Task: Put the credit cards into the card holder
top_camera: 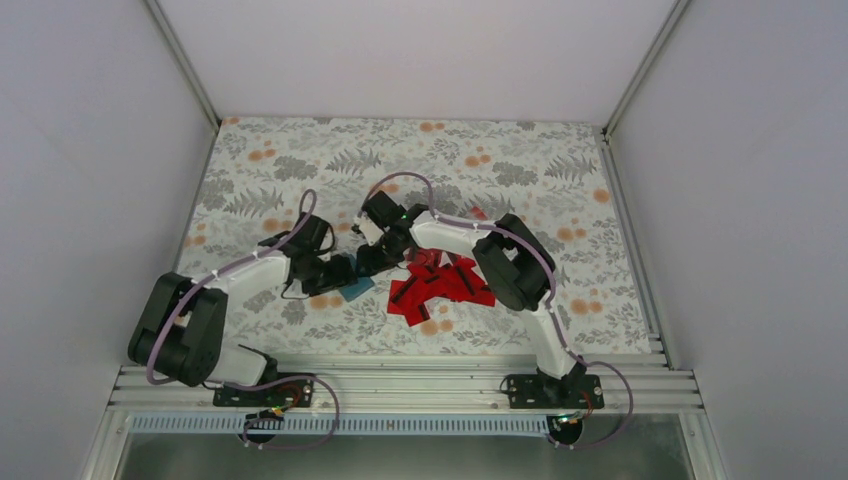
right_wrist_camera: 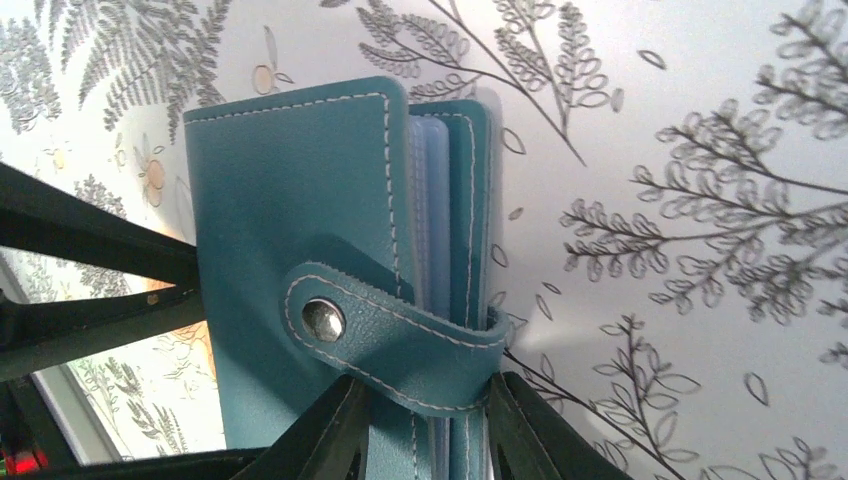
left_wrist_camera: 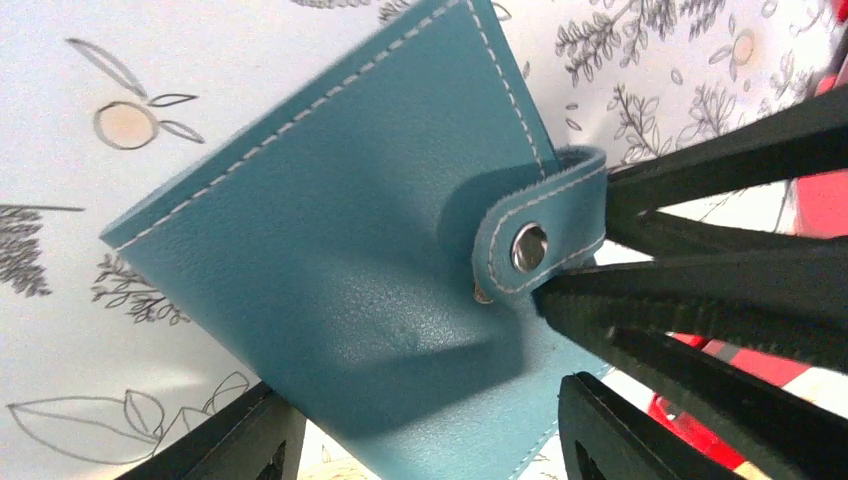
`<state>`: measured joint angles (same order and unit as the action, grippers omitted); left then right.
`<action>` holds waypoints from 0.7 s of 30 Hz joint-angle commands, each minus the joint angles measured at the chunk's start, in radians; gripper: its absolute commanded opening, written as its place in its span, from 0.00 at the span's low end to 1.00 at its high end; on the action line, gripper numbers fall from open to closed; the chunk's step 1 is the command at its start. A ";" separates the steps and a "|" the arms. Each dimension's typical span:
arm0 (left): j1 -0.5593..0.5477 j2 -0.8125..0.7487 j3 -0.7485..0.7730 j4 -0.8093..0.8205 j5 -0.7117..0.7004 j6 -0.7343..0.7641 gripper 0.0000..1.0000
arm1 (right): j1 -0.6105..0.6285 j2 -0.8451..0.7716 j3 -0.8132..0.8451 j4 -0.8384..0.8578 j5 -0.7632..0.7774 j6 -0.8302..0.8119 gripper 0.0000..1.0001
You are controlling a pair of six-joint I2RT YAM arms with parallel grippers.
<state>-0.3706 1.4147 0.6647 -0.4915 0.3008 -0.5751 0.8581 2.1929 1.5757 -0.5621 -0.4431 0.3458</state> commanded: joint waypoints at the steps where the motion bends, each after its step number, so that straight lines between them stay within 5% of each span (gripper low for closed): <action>1: 0.049 -0.054 -0.037 0.079 0.077 -0.037 0.66 | 0.011 0.027 -0.062 0.032 -0.014 -0.041 0.31; 21: 0.134 -0.040 -0.070 0.134 0.119 -0.106 0.61 | 0.009 0.043 -0.060 0.029 -0.036 -0.065 0.31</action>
<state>-0.2436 1.3693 0.5995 -0.3809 0.4156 -0.6609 0.8581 2.1910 1.5505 -0.5030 -0.4911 0.2996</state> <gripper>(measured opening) 0.620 0.311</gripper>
